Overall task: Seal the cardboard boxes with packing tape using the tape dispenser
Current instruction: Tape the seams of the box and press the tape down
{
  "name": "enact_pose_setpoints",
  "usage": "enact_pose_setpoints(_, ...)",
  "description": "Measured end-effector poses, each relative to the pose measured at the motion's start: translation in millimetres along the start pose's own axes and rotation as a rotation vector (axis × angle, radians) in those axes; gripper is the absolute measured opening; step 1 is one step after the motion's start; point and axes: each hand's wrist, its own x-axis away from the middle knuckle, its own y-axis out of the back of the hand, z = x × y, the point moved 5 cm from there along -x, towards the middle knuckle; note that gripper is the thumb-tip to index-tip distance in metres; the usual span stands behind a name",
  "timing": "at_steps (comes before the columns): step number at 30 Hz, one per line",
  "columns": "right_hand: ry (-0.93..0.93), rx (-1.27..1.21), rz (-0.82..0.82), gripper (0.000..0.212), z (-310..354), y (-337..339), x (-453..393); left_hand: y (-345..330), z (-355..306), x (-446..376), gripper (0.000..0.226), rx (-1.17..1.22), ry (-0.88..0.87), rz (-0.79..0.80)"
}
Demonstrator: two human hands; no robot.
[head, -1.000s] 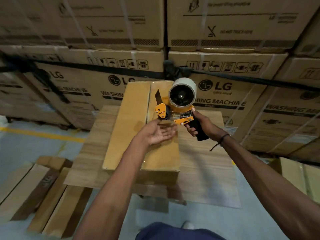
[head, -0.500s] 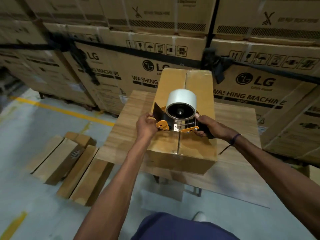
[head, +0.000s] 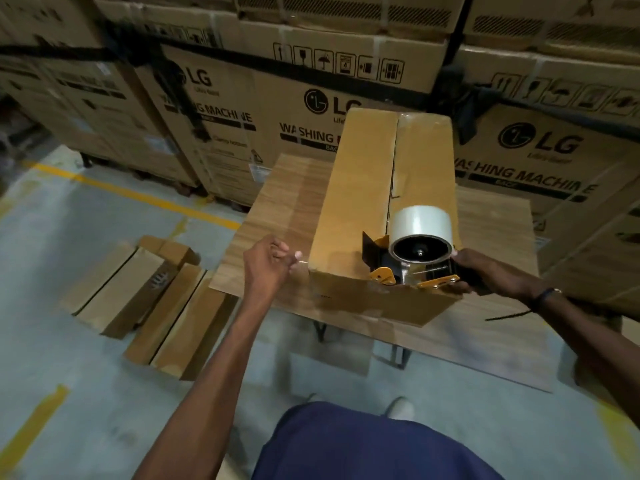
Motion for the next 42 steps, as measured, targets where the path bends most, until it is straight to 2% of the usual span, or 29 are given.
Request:
enact_pose_setpoints(3, 0.004, 0.001, 0.012, 0.095, -12.0, -2.1, 9.7, 4.7, 8.5, -0.4, 0.027, 0.004, -0.003, 0.074)
enact_pose_setpoints(14, 0.003, 0.042, -0.047, 0.072, -14.4, -5.9, 14.3, -7.8, 16.1, 2.2, 0.016, 0.066, -0.024, 0.062)
enact_pose_setpoints(19, -0.032, 0.068, -0.097, 0.075, -13.3, -5.9, 9.3, -23.0, 27.4, -4.9, 0.020, 0.011, 0.106, 0.149)
enact_pose_setpoints(21, -0.046, 0.081, -0.097, 0.076, -14.1, -5.9, 9.1, -23.1, 22.1, -5.0, 0.034, -0.128, 0.100, 0.145)
enact_pose_setpoints(23, -0.074, 0.098, -0.102, 0.075, -15.9, -4.6, 8.5, -20.6, 16.5, -3.4, 0.049, -0.392, 0.047, 0.122)
enact_pose_setpoints(25, -0.091, 0.101, -0.098, 0.071, -15.5, -4.2, 7.6, -16.8, 8.3, 1.4, 0.038, -0.420, -0.005, 0.055)
enact_pose_setpoints(28, -0.088, 0.095, -0.085, 0.076, -14.2, -5.3, 6.1, -20.5, -7.7, 10.1, 0.011, -0.287, 0.013, 0.032)
enact_pose_setpoints(34, -0.099, 0.066, -0.058, 0.075, -14.1, -7.6, 5.5, -58.8, -11.1, 18.6, 0.053, -0.302, 0.151, 0.236)
enact_pose_setpoints(38, -0.117, 0.081, -0.025, 0.074, -17.3, -6.4, 3.3, -67.8, -19.7, 20.5, 0.072, -0.286, 0.206, 0.234)
enact_pose_setpoints(40, -0.122, 0.093, -0.011, 0.077, -19.0, -4.9, 2.5, -78.7, -25.6, 29.4, 0.080, -0.378, 0.144, 0.210)
enact_pose_setpoints(42, -0.124, 0.090, 0.002, 0.071, -17.0, -4.9, 2.9, -91.2, -29.5, 36.0, 0.078, -0.562, -0.068, 0.122)
